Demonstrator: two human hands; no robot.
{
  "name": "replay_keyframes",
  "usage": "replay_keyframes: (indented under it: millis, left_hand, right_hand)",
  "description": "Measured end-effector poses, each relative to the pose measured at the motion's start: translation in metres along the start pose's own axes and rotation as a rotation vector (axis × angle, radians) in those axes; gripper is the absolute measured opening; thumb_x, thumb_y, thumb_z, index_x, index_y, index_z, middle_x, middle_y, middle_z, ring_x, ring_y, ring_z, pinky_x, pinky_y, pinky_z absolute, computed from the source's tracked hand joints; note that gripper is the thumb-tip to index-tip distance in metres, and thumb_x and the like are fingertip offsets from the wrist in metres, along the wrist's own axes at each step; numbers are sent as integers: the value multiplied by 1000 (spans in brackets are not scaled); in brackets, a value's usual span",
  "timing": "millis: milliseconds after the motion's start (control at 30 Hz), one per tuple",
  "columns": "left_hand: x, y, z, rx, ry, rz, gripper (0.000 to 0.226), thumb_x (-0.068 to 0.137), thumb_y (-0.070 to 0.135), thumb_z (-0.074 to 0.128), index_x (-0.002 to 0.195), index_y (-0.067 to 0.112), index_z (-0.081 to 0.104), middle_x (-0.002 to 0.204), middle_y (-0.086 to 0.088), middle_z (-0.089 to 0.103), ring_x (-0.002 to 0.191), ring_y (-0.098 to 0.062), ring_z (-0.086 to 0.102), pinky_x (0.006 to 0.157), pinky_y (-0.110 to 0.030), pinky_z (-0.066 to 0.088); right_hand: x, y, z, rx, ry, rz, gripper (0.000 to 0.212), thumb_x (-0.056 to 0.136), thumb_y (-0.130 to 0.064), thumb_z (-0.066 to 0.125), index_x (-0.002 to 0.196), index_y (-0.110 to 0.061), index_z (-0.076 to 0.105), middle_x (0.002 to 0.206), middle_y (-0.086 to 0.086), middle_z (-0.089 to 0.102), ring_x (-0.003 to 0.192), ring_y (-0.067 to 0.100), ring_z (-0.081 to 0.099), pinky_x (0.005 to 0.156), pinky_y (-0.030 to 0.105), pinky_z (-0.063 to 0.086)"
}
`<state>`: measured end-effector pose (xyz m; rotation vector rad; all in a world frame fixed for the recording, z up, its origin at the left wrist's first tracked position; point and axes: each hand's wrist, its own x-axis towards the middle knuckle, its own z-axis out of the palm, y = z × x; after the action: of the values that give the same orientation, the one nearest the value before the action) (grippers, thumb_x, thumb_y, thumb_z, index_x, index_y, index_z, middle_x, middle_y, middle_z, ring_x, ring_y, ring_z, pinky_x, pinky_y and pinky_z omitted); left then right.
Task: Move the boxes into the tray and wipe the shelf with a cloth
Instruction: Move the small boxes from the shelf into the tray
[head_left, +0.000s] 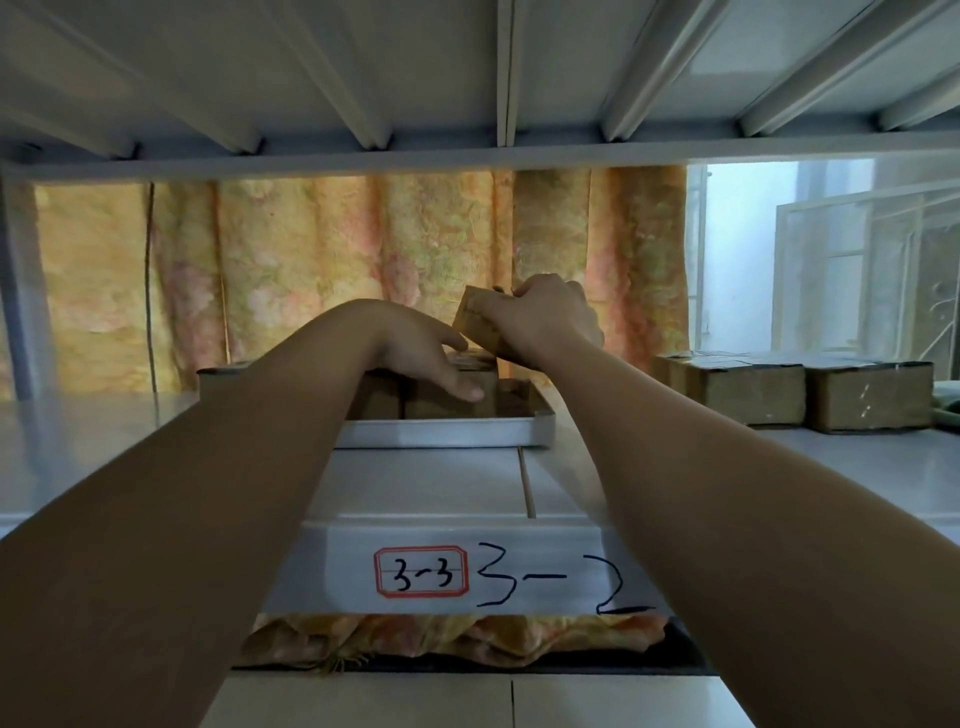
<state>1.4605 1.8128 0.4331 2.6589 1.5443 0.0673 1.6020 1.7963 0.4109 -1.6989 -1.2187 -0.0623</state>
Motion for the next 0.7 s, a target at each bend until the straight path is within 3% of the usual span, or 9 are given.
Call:
replay_keyframes:
  millis: [267,333,400,467,533,700]
  left_hand:
    - [-1,-13,12,38,33,41,86,78,36,73,147,31,21,153,-3,29,134,-26,35,109,-39,34]
    - [-5,-17,8,22,8,37,90,78,32,73,148,29,17,154,-3,26,136,-23,33,107,-33,35]
    - [-8,-24,2,-5,-48,15,94,79,27,73,150,29,11,155,-2,23,130,-17,35,89,-19,44]
    - [-11,-31,-1,-7,-98,-14,95,80,18,72,150,31,10,155,-1,22,120,-16,38,74,-16,48]
    - [-11,-37,2,51,-53,-22,92,81,12,71,149,33,13,154,-1,23,126,-21,39,84,-25,44]
    - [-10,-47,13,72,97,54,83,80,13,70,147,34,24,153,2,29,133,-20,36,92,-22,30]
  right_hand:
    - [-1,0,4,-7,-6,-27,58,70,-60,52,111,-20,63,122,9,54,103,33,56,91,47,46]
    - [-3,0,4,-3,-22,-32,58,69,-59,51,111,-21,63,127,10,54,104,33,57,91,47,47]
    - [-4,0,4,-2,-35,-35,61,70,-60,51,115,-20,62,134,11,52,108,33,56,93,48,46]
    - [-5,1,4,2,-33,-37,61,72,-60,52,117,-20,60,134,10,51,110,33,55,94,48,46]
    - [-6,1,4,11,-31,-47,60,73,-59,52,117,-19,60,129,8,52,108,33,55,93,47,46]
    - [-10,1,5,-2,-17,-65,60,75,-58,50,119,-19,59,127,7,50,108,34,54,92,47,46]
